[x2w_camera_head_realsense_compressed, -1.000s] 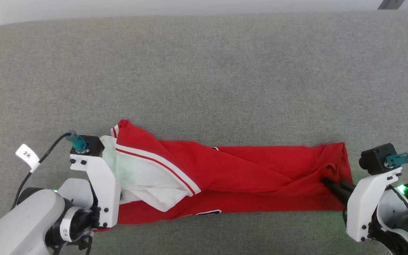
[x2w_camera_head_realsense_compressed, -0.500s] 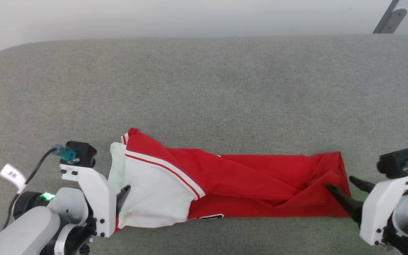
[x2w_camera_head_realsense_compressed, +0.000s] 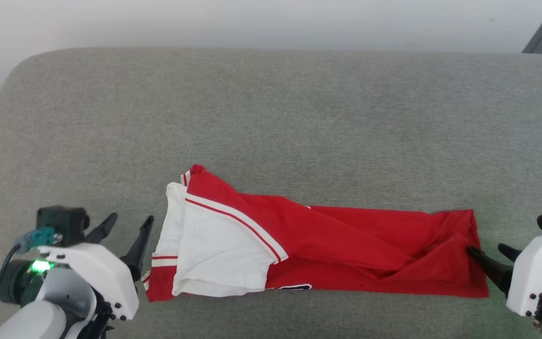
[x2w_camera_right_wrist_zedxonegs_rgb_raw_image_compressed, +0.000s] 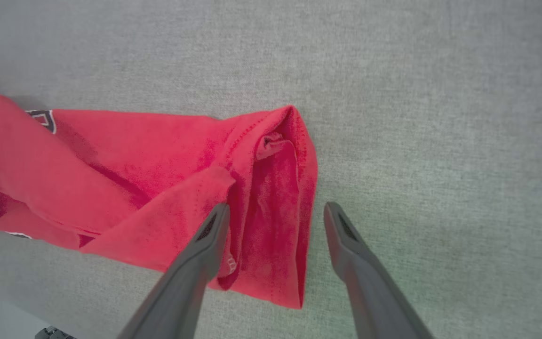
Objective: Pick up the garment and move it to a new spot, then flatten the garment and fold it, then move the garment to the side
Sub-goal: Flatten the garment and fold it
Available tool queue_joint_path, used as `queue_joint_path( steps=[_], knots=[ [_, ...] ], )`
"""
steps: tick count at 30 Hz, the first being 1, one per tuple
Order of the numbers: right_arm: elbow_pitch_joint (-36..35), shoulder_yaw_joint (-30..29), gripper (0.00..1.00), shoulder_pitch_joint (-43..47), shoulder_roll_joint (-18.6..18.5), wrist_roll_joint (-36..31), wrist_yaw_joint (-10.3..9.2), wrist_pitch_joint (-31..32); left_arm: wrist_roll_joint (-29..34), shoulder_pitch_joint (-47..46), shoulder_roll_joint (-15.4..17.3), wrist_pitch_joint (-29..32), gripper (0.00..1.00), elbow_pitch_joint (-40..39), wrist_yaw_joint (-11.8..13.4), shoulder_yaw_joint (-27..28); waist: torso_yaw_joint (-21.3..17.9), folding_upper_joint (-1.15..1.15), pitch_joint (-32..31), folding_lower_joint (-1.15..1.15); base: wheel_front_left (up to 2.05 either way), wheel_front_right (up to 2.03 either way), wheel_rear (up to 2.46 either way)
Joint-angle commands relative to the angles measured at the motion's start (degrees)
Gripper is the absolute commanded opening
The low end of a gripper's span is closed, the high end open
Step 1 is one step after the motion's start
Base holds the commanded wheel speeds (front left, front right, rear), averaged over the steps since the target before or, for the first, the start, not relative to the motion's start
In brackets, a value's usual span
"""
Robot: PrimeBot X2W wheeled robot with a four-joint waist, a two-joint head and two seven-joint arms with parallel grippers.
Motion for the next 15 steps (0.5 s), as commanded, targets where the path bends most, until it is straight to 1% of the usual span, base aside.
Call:
queue_joint_path(
  steps=[1,9,12,15],
  knots=[
    [0.28,-0.05,1.00,-0.64,-0.13,-0.13,0.00,0.26,0.24,0.64,-0.25,-0.59,1.00,0.03,0.06,0.34,0.42,0.00,0.22,0.00,0.00,0.00,0.00],
    [8.33,-0.97,1.00,-4.55,1.49,1.94,0.00,3.82,-0.80,5.70,-2.12,-9.55,1.00,1.41,0.62,3.11,2.78,0.00,1.49,0.00,0.00,0.00,0.00],
    [11.79,0.11,1.00,-5.90,2.27,3.39,0.00,5.22,-1.75,7.09,-3.19,-11.69,1.00,1.91,0.44,3.83,3.61,0.00,1.93,0.00,0.00,0.00,0.00],
    [14.85,2.02,1.00,-7.31,2.45,3.27,0.00,6.06,-2.45,8.26,-4.15,-13.23,1.00,2.45,0.27,4.48,4.30,0.00,2.37,0.00,0.00,0.00,0.00]
  ],
)
